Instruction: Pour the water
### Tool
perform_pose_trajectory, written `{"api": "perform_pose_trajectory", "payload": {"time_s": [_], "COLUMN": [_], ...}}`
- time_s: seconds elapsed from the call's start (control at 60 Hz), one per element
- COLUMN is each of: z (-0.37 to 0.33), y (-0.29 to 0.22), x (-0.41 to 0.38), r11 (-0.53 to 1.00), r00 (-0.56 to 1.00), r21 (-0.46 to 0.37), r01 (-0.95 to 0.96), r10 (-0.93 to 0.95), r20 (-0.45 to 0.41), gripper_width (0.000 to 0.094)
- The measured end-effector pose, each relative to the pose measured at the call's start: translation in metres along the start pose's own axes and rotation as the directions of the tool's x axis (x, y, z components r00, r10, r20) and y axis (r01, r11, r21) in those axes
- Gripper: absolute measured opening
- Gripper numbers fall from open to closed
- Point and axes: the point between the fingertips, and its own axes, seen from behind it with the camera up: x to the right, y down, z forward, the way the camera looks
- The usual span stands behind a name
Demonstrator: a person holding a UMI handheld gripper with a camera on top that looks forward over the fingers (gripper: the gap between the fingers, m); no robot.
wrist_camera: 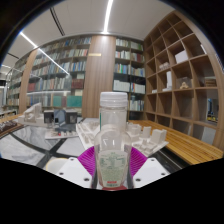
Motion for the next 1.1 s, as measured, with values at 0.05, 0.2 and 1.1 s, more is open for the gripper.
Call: {"api": "perform_pose_trajectory", "payload": {"time_s": [0.05, 0.2, 1.1], "z": [0.003, 0.015, -0.321], "y": [0.019, 0.082, 0.007], "x": [0.004, 0.007, -0.025], "r11": [0.998, 0.992, 0.954], "r00": [1.0, 1.0, 0.992], "r21": [-0.056, -0.128, -0.279], "r01": [0.0, -0.015, -0.107], "r10": [0.001, 0.016, 0.082], "r20": [0.005, 0.008, -0.101], "gripper_width": [0.0401, 0.0414, 0.0861]}}
